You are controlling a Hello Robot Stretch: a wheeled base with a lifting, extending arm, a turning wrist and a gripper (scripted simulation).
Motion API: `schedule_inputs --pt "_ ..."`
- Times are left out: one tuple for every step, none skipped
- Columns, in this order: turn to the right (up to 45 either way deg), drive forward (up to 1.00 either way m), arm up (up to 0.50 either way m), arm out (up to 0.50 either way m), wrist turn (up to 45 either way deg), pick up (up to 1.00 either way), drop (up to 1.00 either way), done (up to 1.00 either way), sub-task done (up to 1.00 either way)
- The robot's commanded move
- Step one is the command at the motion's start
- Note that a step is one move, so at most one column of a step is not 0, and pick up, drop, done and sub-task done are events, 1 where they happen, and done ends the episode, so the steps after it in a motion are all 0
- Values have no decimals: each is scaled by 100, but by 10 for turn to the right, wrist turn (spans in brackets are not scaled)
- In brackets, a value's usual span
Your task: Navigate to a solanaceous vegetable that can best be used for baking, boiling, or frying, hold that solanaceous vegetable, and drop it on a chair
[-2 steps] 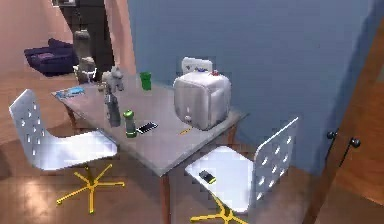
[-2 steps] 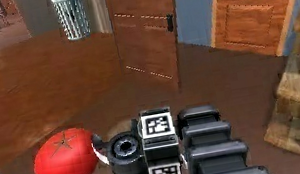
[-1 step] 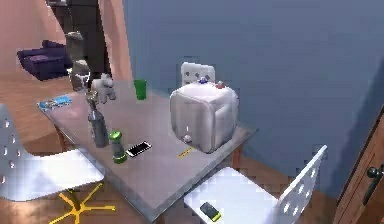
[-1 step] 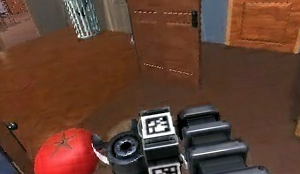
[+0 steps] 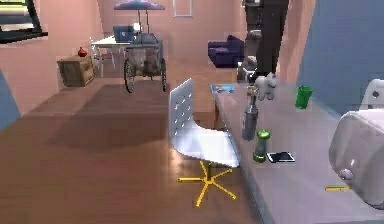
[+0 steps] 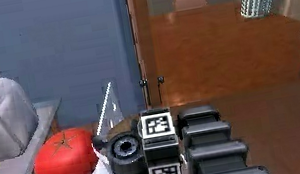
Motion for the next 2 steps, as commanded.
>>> schedule_inputs --pt "-450 0 0 0 0 0 0 0 0" --pt "-240 0 0 0 0 0 0 0 0"
